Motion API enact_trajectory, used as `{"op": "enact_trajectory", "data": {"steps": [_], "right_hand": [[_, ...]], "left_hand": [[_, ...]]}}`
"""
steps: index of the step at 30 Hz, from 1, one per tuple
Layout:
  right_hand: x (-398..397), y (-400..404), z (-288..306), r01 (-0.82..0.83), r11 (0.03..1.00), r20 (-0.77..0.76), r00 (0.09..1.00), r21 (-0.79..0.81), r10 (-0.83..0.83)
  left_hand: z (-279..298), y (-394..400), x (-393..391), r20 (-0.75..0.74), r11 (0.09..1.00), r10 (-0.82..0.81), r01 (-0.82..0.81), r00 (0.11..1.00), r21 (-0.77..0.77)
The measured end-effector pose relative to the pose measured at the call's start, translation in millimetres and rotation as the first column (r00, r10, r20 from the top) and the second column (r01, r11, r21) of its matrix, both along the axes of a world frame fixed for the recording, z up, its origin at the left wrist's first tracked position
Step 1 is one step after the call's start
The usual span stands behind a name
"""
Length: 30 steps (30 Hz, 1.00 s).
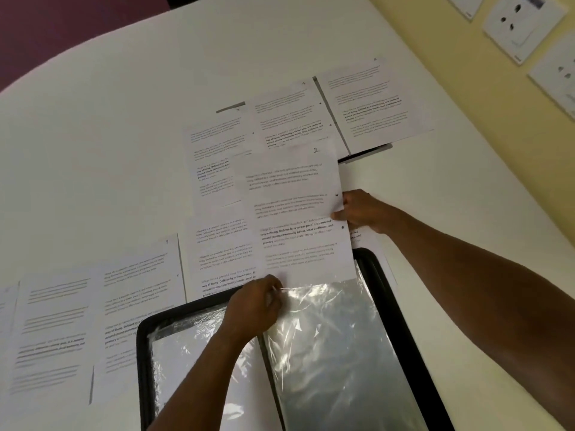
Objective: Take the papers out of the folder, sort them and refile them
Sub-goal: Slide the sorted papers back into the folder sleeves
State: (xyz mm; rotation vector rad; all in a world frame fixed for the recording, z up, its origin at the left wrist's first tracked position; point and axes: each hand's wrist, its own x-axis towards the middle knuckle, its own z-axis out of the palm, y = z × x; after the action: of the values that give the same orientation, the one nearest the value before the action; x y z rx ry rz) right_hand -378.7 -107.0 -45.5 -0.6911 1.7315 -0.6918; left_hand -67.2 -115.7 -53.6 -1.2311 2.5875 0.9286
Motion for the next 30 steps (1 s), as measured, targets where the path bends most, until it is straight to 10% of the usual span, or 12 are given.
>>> {"op": "enact_trajectory", "data": {"steps": [30], "right_hand": [[11.7,-4.5,-5.4,-0.494,0.857,0.166,0.866,0.147,0.471]], "left_hand": [[1.4,0.6,-12.3,-0.069,0.963,0.18,-0.162,0.981,0.215]]}}
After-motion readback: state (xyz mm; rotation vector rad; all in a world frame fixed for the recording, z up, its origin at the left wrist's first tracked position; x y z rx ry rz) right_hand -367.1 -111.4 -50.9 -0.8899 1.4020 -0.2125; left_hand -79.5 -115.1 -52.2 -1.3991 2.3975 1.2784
